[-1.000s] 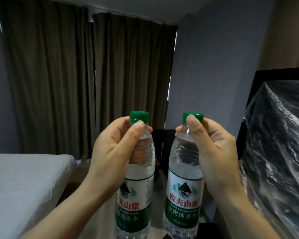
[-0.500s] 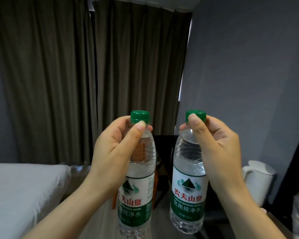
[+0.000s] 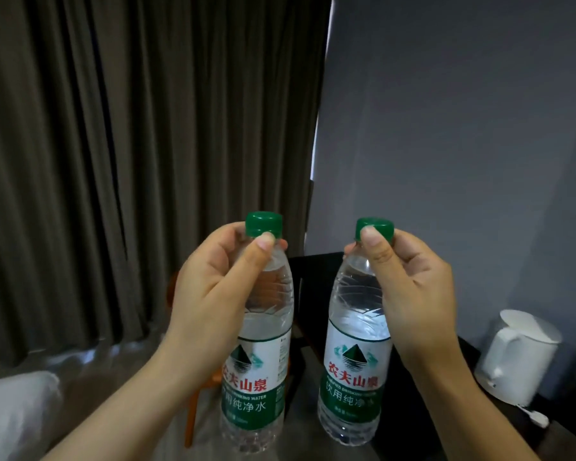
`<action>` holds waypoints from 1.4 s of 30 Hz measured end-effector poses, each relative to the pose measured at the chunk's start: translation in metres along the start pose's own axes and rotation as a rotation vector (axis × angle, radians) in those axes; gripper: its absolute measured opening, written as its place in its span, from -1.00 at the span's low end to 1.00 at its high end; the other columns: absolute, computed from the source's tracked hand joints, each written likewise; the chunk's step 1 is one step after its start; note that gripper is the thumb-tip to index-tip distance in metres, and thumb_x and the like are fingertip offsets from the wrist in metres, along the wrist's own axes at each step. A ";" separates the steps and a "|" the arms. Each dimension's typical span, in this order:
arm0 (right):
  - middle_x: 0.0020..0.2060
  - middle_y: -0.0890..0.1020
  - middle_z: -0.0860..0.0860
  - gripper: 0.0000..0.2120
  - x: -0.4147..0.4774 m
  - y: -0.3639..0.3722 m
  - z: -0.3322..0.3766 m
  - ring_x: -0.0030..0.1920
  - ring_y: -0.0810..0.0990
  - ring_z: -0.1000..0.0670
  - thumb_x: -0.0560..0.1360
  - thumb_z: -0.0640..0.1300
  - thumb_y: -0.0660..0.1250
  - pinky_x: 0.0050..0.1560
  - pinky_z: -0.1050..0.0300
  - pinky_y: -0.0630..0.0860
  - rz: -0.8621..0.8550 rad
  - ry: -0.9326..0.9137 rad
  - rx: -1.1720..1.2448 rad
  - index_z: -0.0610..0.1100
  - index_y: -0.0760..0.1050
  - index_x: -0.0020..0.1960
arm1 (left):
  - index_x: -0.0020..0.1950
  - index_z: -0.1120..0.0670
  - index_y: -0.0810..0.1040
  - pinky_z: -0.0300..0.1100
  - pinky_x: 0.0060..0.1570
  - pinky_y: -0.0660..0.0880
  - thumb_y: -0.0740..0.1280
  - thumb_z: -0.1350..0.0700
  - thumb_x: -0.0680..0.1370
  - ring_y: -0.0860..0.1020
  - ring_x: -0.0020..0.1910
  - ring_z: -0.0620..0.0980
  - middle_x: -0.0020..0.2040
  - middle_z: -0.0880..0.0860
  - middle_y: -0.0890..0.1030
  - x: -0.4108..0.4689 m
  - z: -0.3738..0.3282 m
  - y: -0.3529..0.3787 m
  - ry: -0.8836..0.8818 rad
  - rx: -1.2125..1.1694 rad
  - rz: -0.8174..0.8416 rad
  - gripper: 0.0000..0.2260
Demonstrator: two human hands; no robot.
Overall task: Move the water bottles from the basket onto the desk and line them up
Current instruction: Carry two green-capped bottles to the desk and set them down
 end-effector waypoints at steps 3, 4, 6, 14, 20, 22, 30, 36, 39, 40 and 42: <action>-0.22 0.71 0.00 -0.74 0.029 0.025 -0.035 -0.21 0.69 0.07 0.47 0.06 0.32 -0.24 0.31 0.56 -0.034 -0.005 -0.075 -0.12 0.63 -0.06 | -0.01 0.01 0.62 -0.18 -0.15 0.61 0.33 -0.05 0.50 0.67 -0.13 -0.04 -0.11 0.01 0.70 0.047 0.051 -0.012 -0.047 -0.014 0.043 -0.82; -0.22 0.71 0.01 -0.74 0.037 0.029 -0.045 -0.20 0.69 0.08 0.47 0.06 0.32 -0.24 0.32 0.56 -0.045 -0.002 -0.103 -0.11 0.63 -0.06 | 0.00 -0.01 0.62 -0.15 -0.13 0.60 0.32 -0.04 0.49 0.67 -0.11 -0.04 -0.10 0.00 0.70 0.058 0.066 -0.013 -0.060 -0.021 0.057 -0.82; -0.23 0.71 0.03 -0.73 0.054 0.033 -0.069 -0.22 0.68 0.09 0.46 0.08 0.31 -0.26 0.34 0.55 -0.073 0.013 -0.152 -0.10 0.63 -0.07 | 0.01 -0.02 0.62 -0.12 -0.11 0.58 0.30 -0.04 0.48 0.67 -0.09 -0.04 -0.08 -0.01 0.70 0.078 0.097 -0.014 -0.085 -0.050 0.082 -0.81; -0.19 0.71 0.01 -0.68 0.126 0.037 -0.182 -0.16 0.69 0.05 0.41 0.13 0.33 -0.19 0.27 0.60 -0.136 0.064 -0.190 -0.10 0.63 -0.05 | 0.06 -0.02 0.61 -0.14 -0.09 0.61 0.34 -0.03 0.51 0.67 -0.04 -0.04 -0.04 0.00 0.70 0.163 0.210 0.006 -0.123 -0.090 0.140 -0.82; -0.15 0.72 0.09 -0.73 0.189 0.023 -0.268 -0.10 0.69 0.11 0.31 0.10 0.44 -0.13 0.34 0.57 -0.151 0.126 -0.181 -0.01 0.65 -0.06 | 0.09 0.05 0.61 -0.19 -0.09 0.59 0.38 0.01 0.49 0.67 -0.05 -0.03 -0.05 0.01 0.70 0.226 0.284 0.037 -0.145 -0.064 0.198 -0.78; -0.16 0.72 0.09 -0.74 0.210 0.021 -0.297 -0.11 0.69 0.12 0.28 0.10 0.46 -0.15 0.35 0.56 -0.142 0.147 -0.191 0.02 0.66 -0.09 | 0.09 0.05 0.61 -0.26 -0.11 0.58 0.38 0.03 0.50 0.67 -0.05 -0.05 -0.05 0.01 0.70 0.244 0.309 0.046 -0.154 -0.080 0.217 -0.80; -0.17 0.73 0.09 -0.65 0.274 0.013 -0.402 -0.11 0.70 0.10 0.20 0.19 0.51 -0.15 0.32 0.57 -0.197 0.235 -0.253 0.03 0.66 -0.10 | 0.10 0.07 0.60 -0.34 -0.13 0.55 0.35 0.09 0.48 0.67 -0.05 -0.09 -0.03 0.00 0.70 0.315 0.424 0.070 -0.240 -0.127 0.292 -0.78; -0.17 0.73 0.05 -0.62 0.306 0.018 -0.477 -0.12 0.71 0.05 0.18 0.17 0.53 -0.11 0.17 0.61 -0.240 0.329 -0.340 -0.02 0.65 -0.11 | 0.08 -0.04 0.61 -0.31 -0.03 0.55 0.40 0.08 0.44 0.66 0.00 -0.06 0.01 0.00 0.69 0.366 0.525 0.081 -0.294 -0.154 0.406 -0.78; -0.18 0.73 0.03 -0.66 0.323 0.021 -0.511 -0.13 0.71 0.03 0.20 0.14 0.53 -0.10 0.07 0.61 -0.280 0.366 -0.394 -0.02 0.65 -0.11 | 0.07 -0.11 0.60 -0.30 -0.02 0.55 0.42 0.06 0.42 0.65 0.01 -0.08 0.02 -0.03 0.68 0.396 0.569 0.086 -0.290 -0.141 0.471 -0.77; -0.18 0.73 0.03 -0.68 0.328 0.022 -0.521 -0.14 0.71 0.03 0.21 0.12 0.53 -0.12 0.09 0.61 -0.287 0.369 -0.414 -0.02 0.65 -0.12 | 0.07 -0.12 0.60 -0.27 -0.01 0.55 0.42 0.06 0.41 0.64 0.03 -0.08 0.02 -0.04 0.68 0.406 0.583 0.089 -0.295 -0.141 0.489 -0.76; -0.20 0.73 0.06 -0.73 0.337 0.024 -0.538 -0.17 0.71 0.08 0.23 0.09 0.53 -0.21 0.23 0.60 -0.290 0.372 -0.464 0.01 0.64 -0.13 | 0.07 -0.11 0.59 -0.23 0.01 0.56 0.45 0.08 0.42 0.63 0.04 -0.06 0.03 -0.03 0.67 0.422 0.608 0.096 -0.309 -0.164 0.534 -0.75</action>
Point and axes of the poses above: each hand's wrist, its own x-axis towards the middle knuckle, its own y-axis out of the palm, z = x × y, the point moved 9 cm from there along x, towards the middle knuckle
